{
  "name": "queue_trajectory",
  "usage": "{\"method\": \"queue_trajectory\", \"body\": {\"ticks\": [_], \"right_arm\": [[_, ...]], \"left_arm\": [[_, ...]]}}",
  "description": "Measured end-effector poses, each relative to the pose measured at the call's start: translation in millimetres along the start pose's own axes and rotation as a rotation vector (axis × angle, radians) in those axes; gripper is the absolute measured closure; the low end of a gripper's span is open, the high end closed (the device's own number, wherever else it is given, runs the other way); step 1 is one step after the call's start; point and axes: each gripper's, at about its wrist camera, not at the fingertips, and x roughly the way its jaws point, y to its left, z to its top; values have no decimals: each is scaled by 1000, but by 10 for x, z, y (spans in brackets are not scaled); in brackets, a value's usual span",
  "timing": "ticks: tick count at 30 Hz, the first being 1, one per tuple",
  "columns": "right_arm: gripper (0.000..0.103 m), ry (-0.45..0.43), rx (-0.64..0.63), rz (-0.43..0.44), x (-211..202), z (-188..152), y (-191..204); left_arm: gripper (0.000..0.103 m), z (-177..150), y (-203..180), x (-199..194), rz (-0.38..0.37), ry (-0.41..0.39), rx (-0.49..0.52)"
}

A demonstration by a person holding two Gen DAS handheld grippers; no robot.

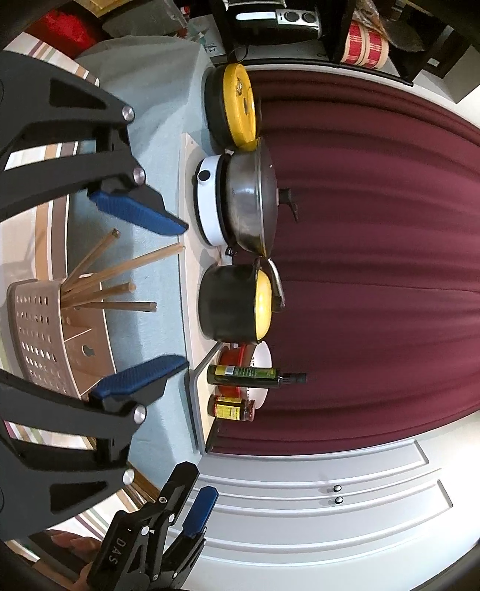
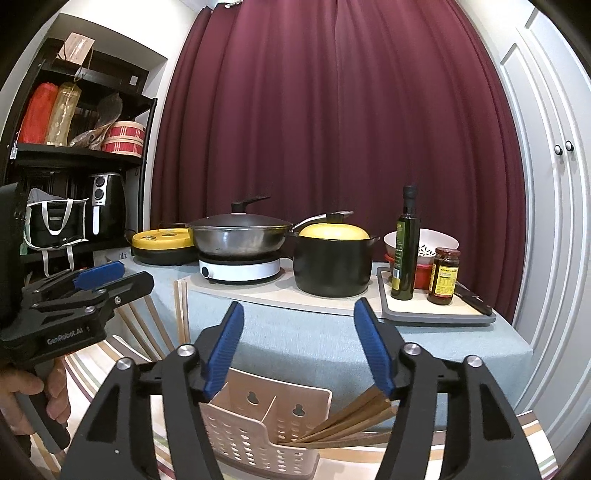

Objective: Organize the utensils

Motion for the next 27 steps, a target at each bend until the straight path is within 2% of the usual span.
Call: {"method": "queue_trajectory", "body": {"ticks": [10,13,27], "right_arm": [[23,-10,6,-22,-198,42,34],[19,-11,20,-36,-320,48,46],[18,85,48,-64,-940,-162,168]], "left_arm": [[22,61,-52,-280,48,-37,22],[15,59,-71,-417,69,-45,25],[10,-135,-196,-1223,108,-4,-5]]}}
